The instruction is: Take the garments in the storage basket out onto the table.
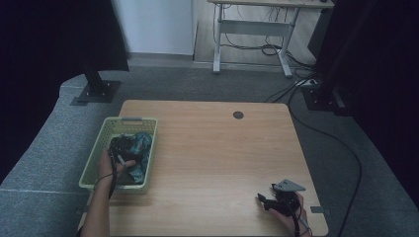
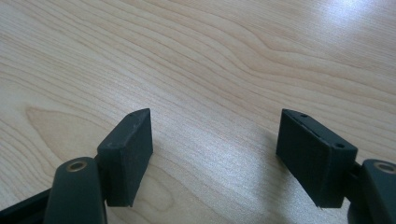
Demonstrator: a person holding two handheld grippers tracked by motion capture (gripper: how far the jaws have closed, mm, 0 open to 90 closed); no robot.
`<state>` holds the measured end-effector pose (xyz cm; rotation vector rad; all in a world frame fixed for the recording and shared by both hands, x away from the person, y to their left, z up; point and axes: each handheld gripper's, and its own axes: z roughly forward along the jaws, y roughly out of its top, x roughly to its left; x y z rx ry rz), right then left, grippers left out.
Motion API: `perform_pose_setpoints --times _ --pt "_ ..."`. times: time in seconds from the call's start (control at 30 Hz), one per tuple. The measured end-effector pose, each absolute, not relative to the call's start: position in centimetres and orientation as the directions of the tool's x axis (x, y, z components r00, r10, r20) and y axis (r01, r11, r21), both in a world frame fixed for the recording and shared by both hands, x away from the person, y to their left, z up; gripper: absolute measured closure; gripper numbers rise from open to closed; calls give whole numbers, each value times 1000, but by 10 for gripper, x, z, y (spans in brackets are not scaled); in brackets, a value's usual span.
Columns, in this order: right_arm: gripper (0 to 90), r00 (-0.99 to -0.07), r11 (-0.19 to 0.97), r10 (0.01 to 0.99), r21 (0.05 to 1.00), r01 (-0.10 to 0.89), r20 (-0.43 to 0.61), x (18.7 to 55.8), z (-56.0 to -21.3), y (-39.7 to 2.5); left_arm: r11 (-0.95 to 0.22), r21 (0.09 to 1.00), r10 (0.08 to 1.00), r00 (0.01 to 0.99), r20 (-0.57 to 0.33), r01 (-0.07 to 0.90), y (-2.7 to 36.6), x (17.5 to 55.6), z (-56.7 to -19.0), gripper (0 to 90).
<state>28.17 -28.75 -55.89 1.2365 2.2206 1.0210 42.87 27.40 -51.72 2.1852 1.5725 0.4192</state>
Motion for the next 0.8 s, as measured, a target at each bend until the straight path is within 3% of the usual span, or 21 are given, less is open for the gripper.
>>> perform_pose_setpoints --times 0.4,0.8 --pt "263 -528 341 849 757 558 6 282 -559 -288 -274 491 943 332 -32 827 270 427 -515 695" --pt "263 -526 339 850 756 560 8 281 -559 -287 -237 484 946 314 -83 842 275 427 -513 699"
